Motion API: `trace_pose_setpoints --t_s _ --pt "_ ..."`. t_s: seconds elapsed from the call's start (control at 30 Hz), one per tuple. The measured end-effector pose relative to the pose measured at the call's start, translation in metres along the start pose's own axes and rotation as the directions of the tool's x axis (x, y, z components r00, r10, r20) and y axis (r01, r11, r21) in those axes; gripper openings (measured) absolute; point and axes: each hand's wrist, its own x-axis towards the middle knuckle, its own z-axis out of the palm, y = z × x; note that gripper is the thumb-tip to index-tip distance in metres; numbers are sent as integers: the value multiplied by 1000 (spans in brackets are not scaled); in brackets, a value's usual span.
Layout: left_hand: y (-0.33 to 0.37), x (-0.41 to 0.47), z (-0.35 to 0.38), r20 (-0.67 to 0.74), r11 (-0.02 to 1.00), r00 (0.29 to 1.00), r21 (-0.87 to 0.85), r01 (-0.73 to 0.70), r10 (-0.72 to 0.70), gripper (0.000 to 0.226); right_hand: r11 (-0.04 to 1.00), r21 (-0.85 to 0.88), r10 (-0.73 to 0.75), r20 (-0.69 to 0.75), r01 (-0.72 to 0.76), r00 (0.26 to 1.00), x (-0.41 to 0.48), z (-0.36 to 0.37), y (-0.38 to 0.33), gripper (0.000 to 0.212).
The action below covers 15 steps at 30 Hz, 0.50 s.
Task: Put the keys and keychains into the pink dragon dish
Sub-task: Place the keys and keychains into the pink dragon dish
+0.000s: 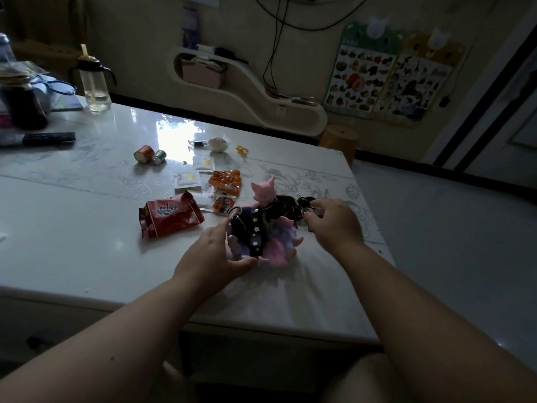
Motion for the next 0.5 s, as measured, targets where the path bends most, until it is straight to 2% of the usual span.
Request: trace_pose_setpoints --t_s 0.07,0.13,0.23,0.3,0.4,0.5 --pt "1 -1 0 -3 1000 1000 -9 -3 3 87 986 -125 128 113 -113 985 16 2 19 30" --pt "1 -1 1 -11 1000 1000 -15 -5 5 83 960 -244 192 210 -139 959 28 5 35 28" --pt "0 0 3 -19 1000 1000 -24 -7 7 80 930 -315 290 316 -188 903 38 11 51 44" --pt "-1 0 4 -20 1000 1000 -28 -8 7 81 927 -297 323 318 -230 891 39 14 55 49" --pt "-3 1 4 -11 999 1000 -31 -9 8 84 935 -221 321 199 -276 926 41 17 58 36" --pt "-3 2 4 -8 999 1000 -39 -8 8 84 932 -205 339 199 -299 920 41 12 59 26"
